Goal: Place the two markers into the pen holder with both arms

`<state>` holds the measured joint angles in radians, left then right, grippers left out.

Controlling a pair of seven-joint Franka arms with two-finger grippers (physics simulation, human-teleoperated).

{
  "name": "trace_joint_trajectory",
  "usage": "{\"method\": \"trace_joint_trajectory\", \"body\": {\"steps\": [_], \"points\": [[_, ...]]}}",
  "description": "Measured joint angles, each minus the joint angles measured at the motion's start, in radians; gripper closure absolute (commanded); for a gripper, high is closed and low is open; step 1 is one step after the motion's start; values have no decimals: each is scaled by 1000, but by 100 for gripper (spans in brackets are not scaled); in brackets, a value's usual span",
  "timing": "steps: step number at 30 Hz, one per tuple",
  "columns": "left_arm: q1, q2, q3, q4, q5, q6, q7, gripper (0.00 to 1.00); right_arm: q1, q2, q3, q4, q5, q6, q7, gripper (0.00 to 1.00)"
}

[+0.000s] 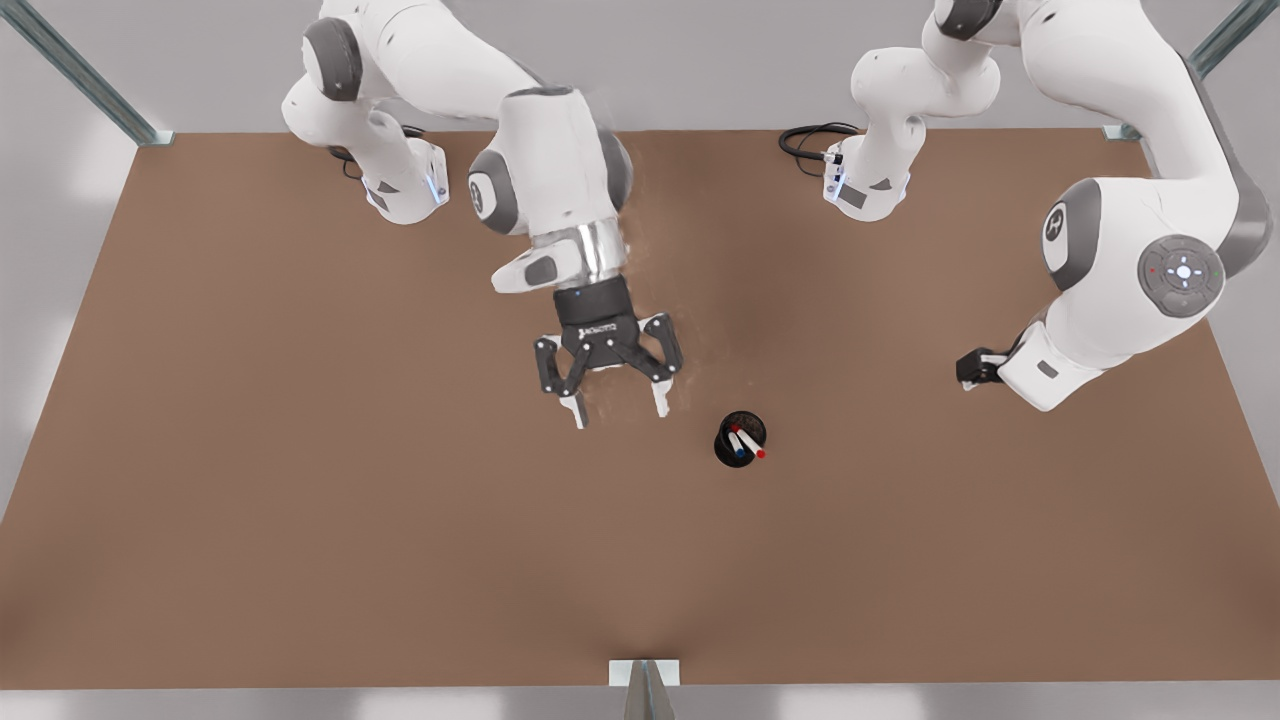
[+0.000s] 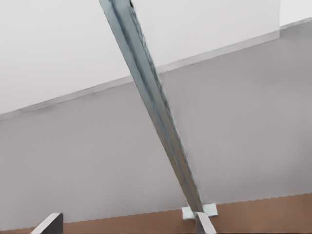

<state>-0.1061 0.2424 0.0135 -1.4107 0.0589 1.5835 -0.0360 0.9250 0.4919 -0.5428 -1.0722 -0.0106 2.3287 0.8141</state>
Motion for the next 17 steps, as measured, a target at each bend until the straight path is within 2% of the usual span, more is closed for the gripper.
{"method": "trace_joint_trajectory", "body": {"steps": [1,2,3,4,5,6,7,8,9,11,15,17], "points": [[-1,7,-1,2,-6,4,-2,0,-97,-107,6,-86,38,-94,-31,0],[-1,10,0,4,-11,7,-3,0,-228,-180,51,-131,65,-190,-62,0],[0,12,-1,4,-15,10,-5,0,-459,-235,234,-165,61,-277,-91,0],[0,13,0,5,-17,13,-6,0,-695,-327,433,-279,39,-348,-118,0],[0,16,0,5,-19,15,-8,0,-837,-401,515,-394,23,-404,-144,0],[0,22,0,5,-21,16,-9,0,-932,-422,551,-457,11,-448,-169,0],[-1,28,0,5,-22,17,-10,0,-1001,-382,577,-446,3,-487,-192,0],[-1,32,-1,5,-23,18,-11,0,-1022,-300,590,-351,-2,-529,-214,0],[-1,35,-1,5,-23,19,-11,0,-994,-231,600,-261,-6,-570,-235,0],[-2,43,-1,5,-24,19,-13,0,-929,-178,616,-190,-11,-633,-274,0],[-3,48,-1,5,-24,19,-15,0,-917,-184,614,-170,-16,-703,-342,0],[-3,49,-1,5,-25,18,-16,0,-920,-256,621,-248,-18,-712,-378,0]]}}
